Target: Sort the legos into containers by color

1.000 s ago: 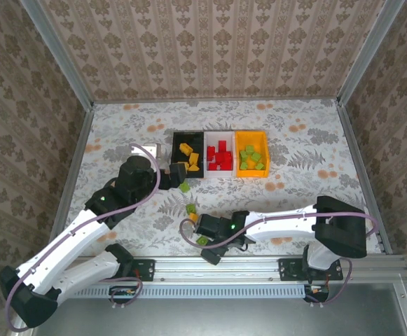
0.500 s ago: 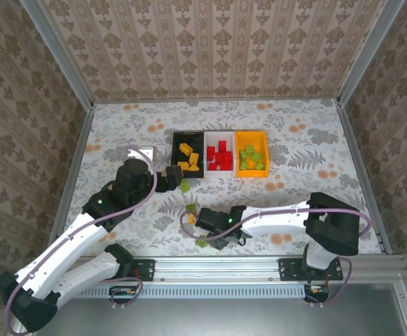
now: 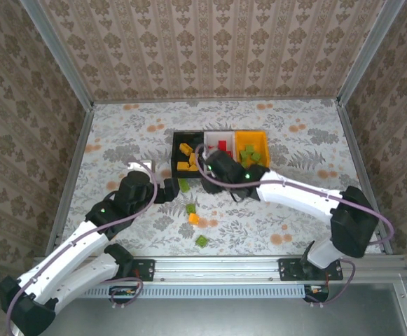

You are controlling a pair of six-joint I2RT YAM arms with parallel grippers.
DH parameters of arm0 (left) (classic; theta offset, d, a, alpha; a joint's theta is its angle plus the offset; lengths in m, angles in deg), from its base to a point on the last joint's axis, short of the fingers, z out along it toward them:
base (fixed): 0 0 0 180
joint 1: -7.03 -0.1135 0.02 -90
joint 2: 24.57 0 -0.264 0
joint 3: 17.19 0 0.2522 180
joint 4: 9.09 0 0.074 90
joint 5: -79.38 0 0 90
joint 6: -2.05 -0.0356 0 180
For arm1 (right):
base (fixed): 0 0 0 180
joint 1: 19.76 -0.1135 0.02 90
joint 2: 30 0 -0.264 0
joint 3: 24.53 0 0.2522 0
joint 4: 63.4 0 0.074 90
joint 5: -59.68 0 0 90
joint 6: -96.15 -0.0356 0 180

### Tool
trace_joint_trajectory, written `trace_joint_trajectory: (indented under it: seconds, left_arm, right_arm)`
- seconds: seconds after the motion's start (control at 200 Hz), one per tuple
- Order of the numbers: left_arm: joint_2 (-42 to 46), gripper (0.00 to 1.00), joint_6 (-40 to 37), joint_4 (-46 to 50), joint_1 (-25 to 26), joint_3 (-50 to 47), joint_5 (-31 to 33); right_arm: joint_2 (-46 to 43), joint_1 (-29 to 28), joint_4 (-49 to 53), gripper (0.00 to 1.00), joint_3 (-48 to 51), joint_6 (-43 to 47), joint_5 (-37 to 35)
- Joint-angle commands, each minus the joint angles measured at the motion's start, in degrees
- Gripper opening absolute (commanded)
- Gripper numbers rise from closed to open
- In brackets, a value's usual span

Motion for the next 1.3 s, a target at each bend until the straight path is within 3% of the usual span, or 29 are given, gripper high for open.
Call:
trace_joint_trajectory:
  seconds: [0.0, 0.205, 0.41, 0.48, 0.625, 0.92, 1.11, 1.29]
  left_arm:
    - [0.3, 1.0, 3.0, -1.1, -0.5, -2.0, -1.5]
    - [-1.4, 0.99, 4.4, -3.3, 0.1, -4.7, -4.1]
    - [-6.6, 0.98, 3.5, -5.2, 1.3, -5.4, -6.4]
    - [-8.7, 0.98, 3.1, -5.7, 2.0, -5.1, -7.0]
    - [-12.0, 0.98, 2.6, -7.2, 3.3, -4.7, -8.0]
    - [-20.5, 0.96, -1.7, -8.6, 7.9, -1.0, -11.7]
    - [-30.5, 0.85, -4.2, -5.7, 12.0, 3.7, -13.4]
    - [-36.0, 0.74, -4.4, -1.0, 15.6, 6.4, -10.9]
  right_arm:
    - [8.0, 1.6, -2.3, 0.34, -9.2, 0.1, 2.6]
    - [23.5, 4.2, 0.7, 0.35, -25.9, -2.3, 3.1]
    - [32.0, 6.0, 2.9, 0.4, -35.1, -4.2, 3.5]
    - [33.7, 6.5, 3.6, 0.47, -37.0, -5.0, 4.1]
    - [33.7, 7.5, 2.3, 0.72, -37.8, -6.9, 5.6]
    - [21.4, 7.9, -5.9, 0.86, -24.2, -9.1, 5.4]
    - [11.7, 8.3, -9.7, 0.88, -11.5, -9.9, 4.6]
    - [5.1, 9.5, -11.6, 0.89, -2.9, -11.0, 4.3]
